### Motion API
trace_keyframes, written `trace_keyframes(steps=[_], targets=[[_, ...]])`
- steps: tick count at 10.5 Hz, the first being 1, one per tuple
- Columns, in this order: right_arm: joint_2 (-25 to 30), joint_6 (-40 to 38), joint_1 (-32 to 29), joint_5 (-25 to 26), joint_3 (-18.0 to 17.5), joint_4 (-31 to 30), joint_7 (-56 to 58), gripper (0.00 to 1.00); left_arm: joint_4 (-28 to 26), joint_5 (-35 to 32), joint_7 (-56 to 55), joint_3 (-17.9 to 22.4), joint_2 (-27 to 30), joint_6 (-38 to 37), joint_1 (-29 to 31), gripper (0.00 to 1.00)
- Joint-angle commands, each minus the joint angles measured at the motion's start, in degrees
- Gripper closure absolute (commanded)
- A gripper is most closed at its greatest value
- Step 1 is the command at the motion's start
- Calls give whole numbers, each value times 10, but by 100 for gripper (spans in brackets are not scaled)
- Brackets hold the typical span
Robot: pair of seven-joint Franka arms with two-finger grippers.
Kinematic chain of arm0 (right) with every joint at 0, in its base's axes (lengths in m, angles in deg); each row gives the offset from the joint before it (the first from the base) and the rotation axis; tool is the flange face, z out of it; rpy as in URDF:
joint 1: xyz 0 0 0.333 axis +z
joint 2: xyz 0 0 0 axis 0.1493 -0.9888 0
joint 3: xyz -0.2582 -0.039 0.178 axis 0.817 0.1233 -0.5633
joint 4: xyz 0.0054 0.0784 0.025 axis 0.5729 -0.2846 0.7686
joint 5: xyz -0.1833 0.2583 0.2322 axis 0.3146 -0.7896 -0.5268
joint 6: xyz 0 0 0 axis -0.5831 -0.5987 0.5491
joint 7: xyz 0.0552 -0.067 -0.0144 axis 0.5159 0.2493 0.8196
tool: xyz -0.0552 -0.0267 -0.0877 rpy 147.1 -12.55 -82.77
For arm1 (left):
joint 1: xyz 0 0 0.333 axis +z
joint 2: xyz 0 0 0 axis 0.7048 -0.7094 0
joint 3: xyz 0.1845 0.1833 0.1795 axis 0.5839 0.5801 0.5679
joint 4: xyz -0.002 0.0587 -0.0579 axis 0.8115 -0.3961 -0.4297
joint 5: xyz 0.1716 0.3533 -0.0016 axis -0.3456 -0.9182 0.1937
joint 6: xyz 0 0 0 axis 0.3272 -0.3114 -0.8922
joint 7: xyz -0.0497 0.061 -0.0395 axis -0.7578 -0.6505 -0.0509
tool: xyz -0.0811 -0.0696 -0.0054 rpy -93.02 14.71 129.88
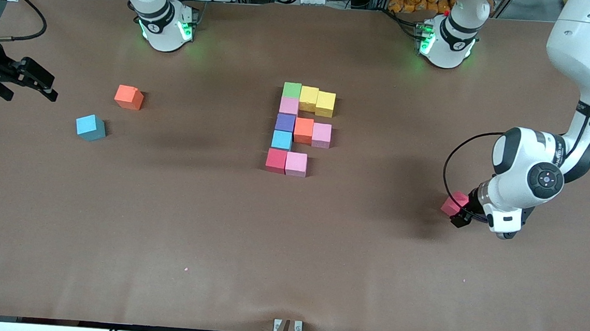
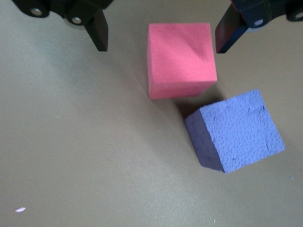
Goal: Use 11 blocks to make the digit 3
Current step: 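Grasp the red cube beside the purple cube with the left gripper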
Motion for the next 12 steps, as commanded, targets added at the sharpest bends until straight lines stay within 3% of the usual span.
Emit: trace_keyframes(steps=[1,9,10,12], targets=[[7,1,-10,5,-6,-5,6,0,6,-37,-6,-3,-13,0,6,0],[7,-1,-9,7,-6,-5,5,0,-13,-38,-6,-3,-37,34,13,0],[7,-1,-9,7,-6,-5,5,0,-13,-38,-6,-3,-39,37,13,5],[7,-2,-9,7,-6,-5,4,0,-14,-38,-7,-3,-46,41,13,37]])
